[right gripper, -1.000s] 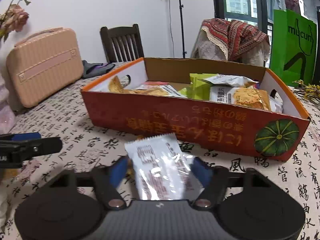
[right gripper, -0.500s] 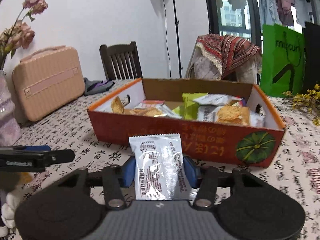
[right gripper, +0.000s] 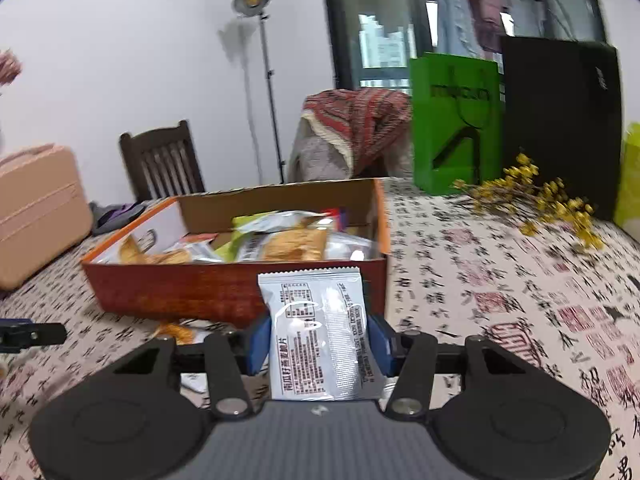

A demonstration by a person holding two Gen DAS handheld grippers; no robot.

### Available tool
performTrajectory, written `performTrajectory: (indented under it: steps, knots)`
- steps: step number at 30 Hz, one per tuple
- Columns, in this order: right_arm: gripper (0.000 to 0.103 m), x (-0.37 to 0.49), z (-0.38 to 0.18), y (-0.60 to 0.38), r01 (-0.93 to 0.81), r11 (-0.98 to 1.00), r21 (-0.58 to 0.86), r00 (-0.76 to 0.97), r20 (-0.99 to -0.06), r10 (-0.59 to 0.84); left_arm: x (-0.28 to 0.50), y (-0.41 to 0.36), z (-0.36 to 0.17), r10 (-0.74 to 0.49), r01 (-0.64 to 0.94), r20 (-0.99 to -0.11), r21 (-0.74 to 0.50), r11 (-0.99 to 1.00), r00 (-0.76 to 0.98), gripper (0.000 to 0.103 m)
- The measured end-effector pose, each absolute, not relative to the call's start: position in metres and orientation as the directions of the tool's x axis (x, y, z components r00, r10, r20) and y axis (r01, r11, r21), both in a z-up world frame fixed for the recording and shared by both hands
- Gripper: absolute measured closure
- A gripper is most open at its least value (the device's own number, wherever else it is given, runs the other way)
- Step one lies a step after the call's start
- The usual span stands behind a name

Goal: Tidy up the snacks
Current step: 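Grasp a white sachet with the right tool while the left tool grasps a cracker packet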

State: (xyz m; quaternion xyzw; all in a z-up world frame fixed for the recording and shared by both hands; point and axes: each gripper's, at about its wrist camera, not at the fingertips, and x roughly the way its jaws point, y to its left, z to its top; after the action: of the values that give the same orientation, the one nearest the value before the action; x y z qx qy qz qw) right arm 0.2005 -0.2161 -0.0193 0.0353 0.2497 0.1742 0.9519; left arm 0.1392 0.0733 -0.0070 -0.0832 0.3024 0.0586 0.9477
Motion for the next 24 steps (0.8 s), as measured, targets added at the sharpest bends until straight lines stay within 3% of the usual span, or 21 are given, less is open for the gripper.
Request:
performTrajectory:
  steps: [10,21,24]
  knots:
    - [0.052,0.204,-0.031,-0.228,-0.254,0.952,0.171,0.846,-0.439,0.304,0.192,-0.006,-0.004,-0.022,-0.022,-0.666,-0.058,0.998,0.745,0.0]
    - [0.051,0.201,-0.033,-0.228,-0.248,0.954,0.169,0.845,-0.444,0.299,0.239,-0.053,-0.034,0.071,-0.098,-0.758,0.009,0.995,0.649,0.0]
    - [0.05,0.201,-0.033,-0.228,-0.25,0.952,0.175,0.844,-0.443,0.303,0.237,-0.055,-0.038,0.082,-0.116,-0.742,0.006,0.993,0.665,0.0]
